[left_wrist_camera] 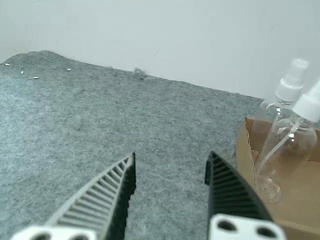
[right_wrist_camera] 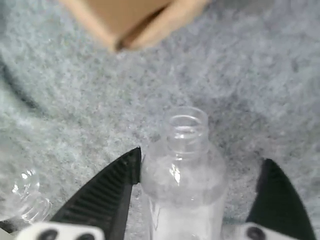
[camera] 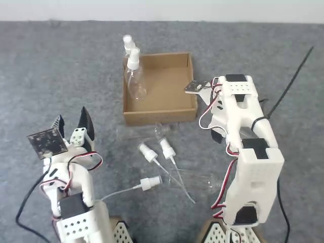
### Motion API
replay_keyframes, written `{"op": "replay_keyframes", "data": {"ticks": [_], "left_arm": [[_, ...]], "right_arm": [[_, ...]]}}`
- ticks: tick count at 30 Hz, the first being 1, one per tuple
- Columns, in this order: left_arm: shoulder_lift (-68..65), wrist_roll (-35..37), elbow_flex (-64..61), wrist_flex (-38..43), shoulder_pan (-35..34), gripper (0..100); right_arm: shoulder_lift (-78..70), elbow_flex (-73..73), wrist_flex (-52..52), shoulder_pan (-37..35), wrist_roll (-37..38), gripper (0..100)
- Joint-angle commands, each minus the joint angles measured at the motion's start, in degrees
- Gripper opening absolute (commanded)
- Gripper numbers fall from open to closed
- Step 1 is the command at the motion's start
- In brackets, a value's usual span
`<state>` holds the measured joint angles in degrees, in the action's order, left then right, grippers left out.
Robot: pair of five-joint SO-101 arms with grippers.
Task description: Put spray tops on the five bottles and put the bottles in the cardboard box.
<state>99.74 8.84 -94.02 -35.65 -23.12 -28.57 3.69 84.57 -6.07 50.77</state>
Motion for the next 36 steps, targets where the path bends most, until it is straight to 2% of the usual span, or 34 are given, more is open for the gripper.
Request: {"op": "replay_keyframes", "data": {"ticks": [1, 5, 14, 24, 30, 36], "left_arm": [[0.88, -0.44, 0.48, 1.85, 0.0, 21], [0.88, -0.44, 0.48, 1.85, 0.0, 21], [0.88, -0.44, 0.48, 1.85, 0.0, 21], [0.88, -0.44, 0.48, 1.85, 0.0, 21], [0.88, -0.44, 0.48, 1.85, 0.0, 21], [0.88, -0.44, 0.48, 1.85, 0.0, 21]], "right_arm": [[1.45, 0.62, -0.4, 0.75, 0.97, 26.5], [1.45, 0.62, -0.4, 0.75, 4.75, 22.1], [5.05, 0.35, 0.75, 0.92, 4.92, 5.0], [14.64, 0.35, 10.51, 1.27, 4.66, 4.3], [19.38, 0.35, 13.41, 0.75, -3.43, 4.6], [24.04, 0.26, 15.43, 0.75, -4.48, 4.3]]}}
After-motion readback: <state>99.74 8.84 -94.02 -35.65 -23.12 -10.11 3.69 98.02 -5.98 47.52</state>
